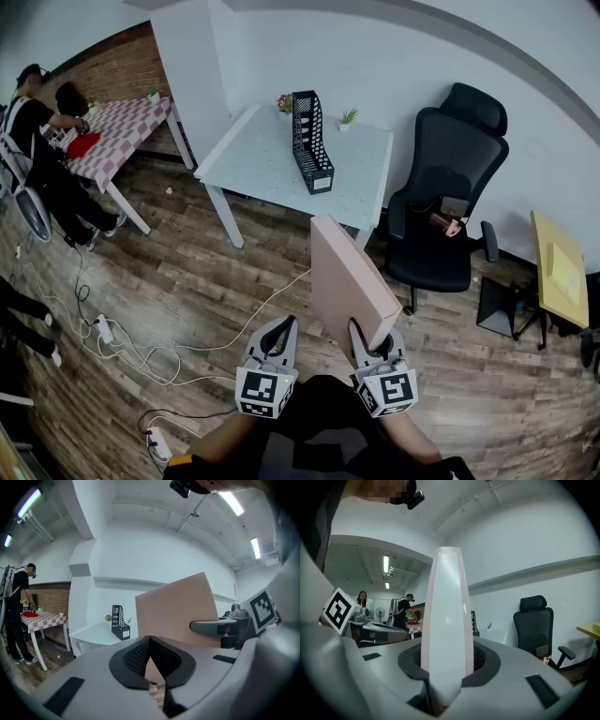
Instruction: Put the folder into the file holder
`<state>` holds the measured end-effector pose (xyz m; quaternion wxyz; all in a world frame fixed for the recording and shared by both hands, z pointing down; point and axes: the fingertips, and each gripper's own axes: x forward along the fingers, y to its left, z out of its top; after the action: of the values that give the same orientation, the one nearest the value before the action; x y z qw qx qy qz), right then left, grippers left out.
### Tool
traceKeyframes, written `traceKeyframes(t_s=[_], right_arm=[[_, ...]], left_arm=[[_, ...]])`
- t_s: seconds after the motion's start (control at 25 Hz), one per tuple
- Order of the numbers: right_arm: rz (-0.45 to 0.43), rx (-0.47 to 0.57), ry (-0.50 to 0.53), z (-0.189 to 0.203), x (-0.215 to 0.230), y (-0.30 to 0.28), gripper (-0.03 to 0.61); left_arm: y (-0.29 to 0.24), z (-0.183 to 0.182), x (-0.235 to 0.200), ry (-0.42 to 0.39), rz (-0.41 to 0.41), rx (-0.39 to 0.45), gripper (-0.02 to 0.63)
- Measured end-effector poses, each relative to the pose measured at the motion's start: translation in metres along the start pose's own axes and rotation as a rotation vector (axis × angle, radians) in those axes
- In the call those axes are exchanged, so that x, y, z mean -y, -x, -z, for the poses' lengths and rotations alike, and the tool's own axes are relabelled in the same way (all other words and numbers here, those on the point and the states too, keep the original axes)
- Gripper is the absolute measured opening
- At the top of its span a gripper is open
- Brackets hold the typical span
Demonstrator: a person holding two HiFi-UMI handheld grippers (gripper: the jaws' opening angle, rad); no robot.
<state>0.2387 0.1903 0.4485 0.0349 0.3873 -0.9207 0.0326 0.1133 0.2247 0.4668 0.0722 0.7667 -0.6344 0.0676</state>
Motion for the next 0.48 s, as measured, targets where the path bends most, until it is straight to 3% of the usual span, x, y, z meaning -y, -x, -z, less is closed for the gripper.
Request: traceKeyframes(t_s=[0.48], right_arm=[[0.016,-0.023,-0.004,0.005,0.006,-0.014,0.137]], left_arm=[[-0.013,0.009,-0.008,0.012,0.012,-0.029,0.008]])
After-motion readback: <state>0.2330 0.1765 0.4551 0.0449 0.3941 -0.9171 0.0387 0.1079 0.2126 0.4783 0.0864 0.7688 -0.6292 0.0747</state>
